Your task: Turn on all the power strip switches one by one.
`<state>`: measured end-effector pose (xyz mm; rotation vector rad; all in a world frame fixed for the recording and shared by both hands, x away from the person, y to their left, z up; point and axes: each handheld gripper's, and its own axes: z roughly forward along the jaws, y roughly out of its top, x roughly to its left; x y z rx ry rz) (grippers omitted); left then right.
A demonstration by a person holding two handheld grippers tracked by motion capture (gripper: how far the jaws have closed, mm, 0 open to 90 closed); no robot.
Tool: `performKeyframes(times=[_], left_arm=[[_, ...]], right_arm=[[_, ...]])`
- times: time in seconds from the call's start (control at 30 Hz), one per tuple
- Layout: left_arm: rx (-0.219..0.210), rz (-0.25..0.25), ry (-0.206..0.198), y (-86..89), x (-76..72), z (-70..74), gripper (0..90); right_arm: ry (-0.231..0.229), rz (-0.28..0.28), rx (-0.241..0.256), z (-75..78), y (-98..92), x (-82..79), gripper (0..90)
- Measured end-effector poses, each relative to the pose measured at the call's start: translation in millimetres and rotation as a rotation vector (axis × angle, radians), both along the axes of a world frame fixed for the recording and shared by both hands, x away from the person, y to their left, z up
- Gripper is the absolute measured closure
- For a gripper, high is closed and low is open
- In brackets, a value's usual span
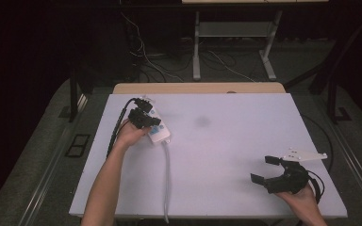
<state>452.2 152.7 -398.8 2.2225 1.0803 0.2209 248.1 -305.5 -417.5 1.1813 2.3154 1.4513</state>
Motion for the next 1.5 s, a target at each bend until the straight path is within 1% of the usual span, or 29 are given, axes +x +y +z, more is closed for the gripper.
performKeyframes(times=[0.1,0.23,0.33,0.4,0.53,0.7,0.77,0.8,1.03,1.13,1.2,1.3,1.5], left_arm=[[0.001,-0.007,-0.007,2.4,1.4,6.4,89.5],[-0.015,-0.002,-0.020,3.9,3.7,15.4,89.4],[0.002,-0.003,-0.025,3.6,5.7,20.3,89.4],[0.002,0.001,-0.029,3.4,6.9,23.5,89.4],[0.003,0.007,-0.033,4.5,11.6,27.8,89.4],[0.008,0.015,-0.034,6.2,18.0,29.9,89.4],[0.003,0.022,-0.033,5.9,20.2,29.3,89.4],[0.009,0.022,-0.033,6.3,21.5,28.9,89.4],[0.028,0.035,-0.017,5.7,28.2,17.1,89.3],[0.030,0.037,-0.015,4.2,30.0,13.2,89.3],[0.044,0.037,-0.014,3.5,31.2,10.7,89.3],[0.043,0.047,-0.008,2.3,32.2,6.5,89.3],[0.051,0.044,-0.001,-0.4,33.3,1.3,89.3]], right_arm=[[0.000,0.000,-0.001,-0.1,0.3,-0.1,1.3],[0.003,-0.002,-0.002,-0.4,0.0,0.0,1.3],[0.002,-0.003,-0.003,-0.6,-0.5,0.2,1.3],[0.003,-0.002,-0.003,-0.9,-0.7,0.5,1.3],[0.006,-0.002,-0.003,-1.2,-0.1,0.7,1.3],[0.007,-0.002,-0.003,-1.3,-0.1,0.8,1.3],[0.007,-0.002,-0.003,-1.5,-0.2,1.0,1.2],[0.007,-0.003,-0.003,-1.6,-0.2,1.1,1.3],[0.007,-0.001,-0.005,-2.0,-0.3,1.2,1.2],[0.008,-0.001,-0.005,-2.3,-0.4,1.4,1.3],[0.007,-0.002,-0.005,-2.3,-0.7,1.4,1.3],[0.007,-0.001,-0.004,-2.5,-0.9,1.6,1.3],[0.008,-0.001,-0.005,-2.5,-0.6,1.5,1.2]])
